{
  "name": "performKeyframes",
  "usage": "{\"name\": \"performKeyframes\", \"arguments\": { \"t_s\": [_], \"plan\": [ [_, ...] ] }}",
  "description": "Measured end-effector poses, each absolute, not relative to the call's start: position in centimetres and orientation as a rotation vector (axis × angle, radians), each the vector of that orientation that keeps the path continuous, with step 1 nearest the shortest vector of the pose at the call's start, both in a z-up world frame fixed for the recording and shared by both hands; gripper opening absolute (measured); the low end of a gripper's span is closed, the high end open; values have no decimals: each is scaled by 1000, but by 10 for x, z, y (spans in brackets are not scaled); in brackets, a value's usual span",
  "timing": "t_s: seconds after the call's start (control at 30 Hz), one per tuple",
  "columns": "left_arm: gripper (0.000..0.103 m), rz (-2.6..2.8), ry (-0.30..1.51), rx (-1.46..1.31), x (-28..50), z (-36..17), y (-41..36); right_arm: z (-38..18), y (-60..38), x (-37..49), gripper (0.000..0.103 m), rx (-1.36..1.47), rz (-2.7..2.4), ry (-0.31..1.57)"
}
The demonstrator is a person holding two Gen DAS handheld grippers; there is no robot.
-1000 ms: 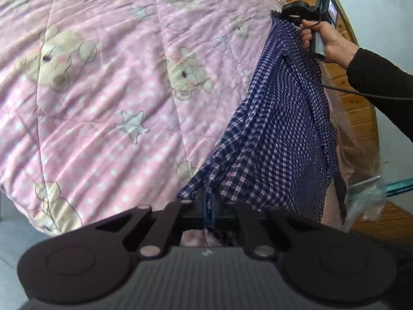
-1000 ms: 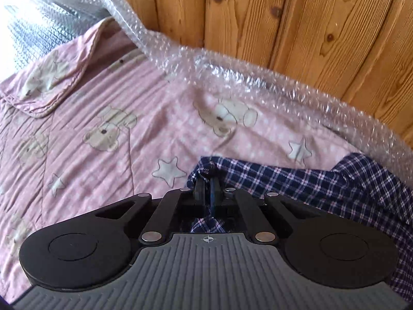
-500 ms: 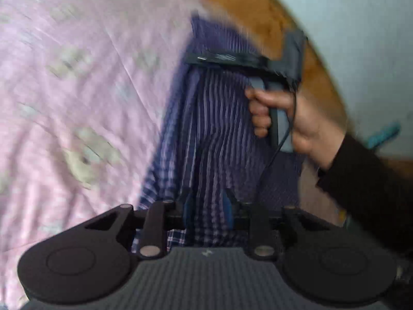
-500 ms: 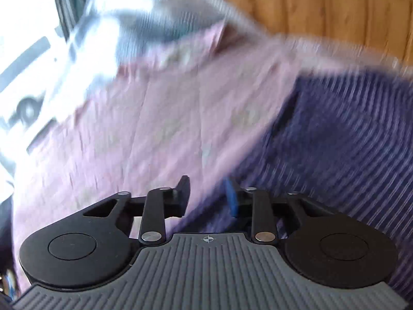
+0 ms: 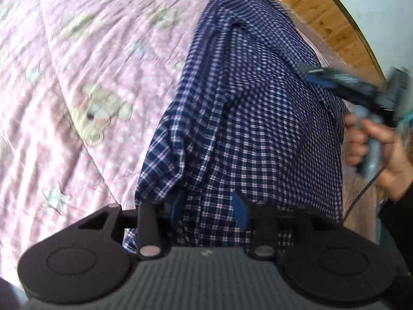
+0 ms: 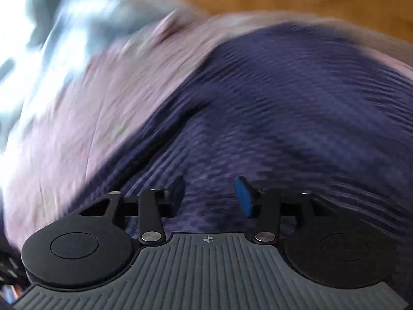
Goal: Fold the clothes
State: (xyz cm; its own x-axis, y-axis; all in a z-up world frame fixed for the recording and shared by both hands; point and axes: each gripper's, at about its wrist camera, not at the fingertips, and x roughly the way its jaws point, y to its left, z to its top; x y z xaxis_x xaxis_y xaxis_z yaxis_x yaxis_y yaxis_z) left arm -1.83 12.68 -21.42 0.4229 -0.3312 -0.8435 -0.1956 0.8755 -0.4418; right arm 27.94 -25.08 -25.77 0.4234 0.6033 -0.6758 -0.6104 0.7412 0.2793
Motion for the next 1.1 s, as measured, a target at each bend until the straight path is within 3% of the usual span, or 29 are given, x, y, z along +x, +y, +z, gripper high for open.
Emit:
{"name": "performKeyframes", "arguments": {
  "t_s": [0.03, 0.07, 0.13, 0.3, 0.33, 0.37, 0.43, 0.67, 0.9, 0.93, 0.97, 1.0, 1.03, 1.1],
  "plan": [
    [42, -90, 1139, -505, -19, -208, 124, -250, -287, 284, 74, 53, 674, 814],
    [44, -90, 1130, -487, -19, -202, 121, -248, -325, 291, 79, 100, 556, 795],
    [45, -96, 1107, -482, -14, -192, 114, -244, -402, 304, 80, 193, 321, 753],
    [47, -180, 1053, -512, 35, -168, 75, -285, -491, 350, 65, 354, 192, 868],
    [48, -207, 1036, -510, 45, -161, 67, -291, -489, 354, 53, 336, 223, 885],
    [51, -233, 1020, -507, 55, -153, 59, -296, -486, 358, 30, 317, 253, 903],
    [58, -286, 986, -502, 76, -138, 44, -290, -483, 353, 6, 273, 293, 863],
    [91, -395, 894, -696, 167, -120, -2, -221, -463, 289, 1, 183, 447, 645],
    [92, -472, 1031, -695, 246, -169, -73, -206, -402, 227, 1, -1, 578, 573],
    [91, -484, 1045, -685, 253, -176, -81, -206, -397, 224, 1, -20, 596, 574],
    [81, -498, 1054, -678, 258, -182, -86, -207, -392, 220, 1, -38, 613, 575],
    [62, -488, 1067, -666, 262, -188, -90, -208, -387, 216, 1, -56, 631, 576],
    [6, -473, 1087, -667, 262, -194, -88, -208, -385, 214, 1, -63, 648, 583],
    [4, -442, 1131, -676, 261, -205, -83, -210, -386, 215, 1, -58, 680, 605]
  ]
}}
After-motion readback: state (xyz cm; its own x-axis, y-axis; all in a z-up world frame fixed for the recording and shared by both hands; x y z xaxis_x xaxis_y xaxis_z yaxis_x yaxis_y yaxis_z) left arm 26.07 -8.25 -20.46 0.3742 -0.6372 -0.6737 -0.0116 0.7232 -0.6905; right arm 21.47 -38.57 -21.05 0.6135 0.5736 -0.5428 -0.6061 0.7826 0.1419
